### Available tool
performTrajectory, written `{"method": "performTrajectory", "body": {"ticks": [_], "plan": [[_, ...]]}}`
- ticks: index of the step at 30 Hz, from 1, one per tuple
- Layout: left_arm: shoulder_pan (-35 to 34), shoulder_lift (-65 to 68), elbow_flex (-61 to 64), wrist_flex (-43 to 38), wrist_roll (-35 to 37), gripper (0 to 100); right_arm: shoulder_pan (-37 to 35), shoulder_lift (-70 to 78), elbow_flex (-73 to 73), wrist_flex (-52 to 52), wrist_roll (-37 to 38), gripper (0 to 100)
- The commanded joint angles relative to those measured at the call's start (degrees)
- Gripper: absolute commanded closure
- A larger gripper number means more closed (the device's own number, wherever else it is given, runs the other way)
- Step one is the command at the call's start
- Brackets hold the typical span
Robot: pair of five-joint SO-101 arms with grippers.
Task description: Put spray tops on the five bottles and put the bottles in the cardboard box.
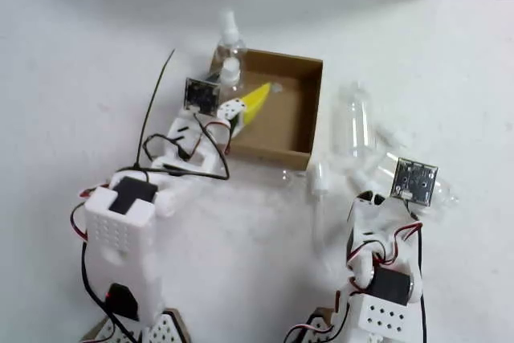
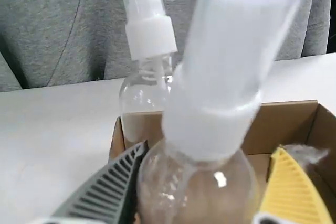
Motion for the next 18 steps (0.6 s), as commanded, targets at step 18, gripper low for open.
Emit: {"method": "performTrajectory", "body": {"ticks": [18], "plan": [[-0.13, -25.63, 18.99, 0.26, -0.62, 66, 0.48, -0.13, 0.53, 0.31, 0.70, 98.4]]}}
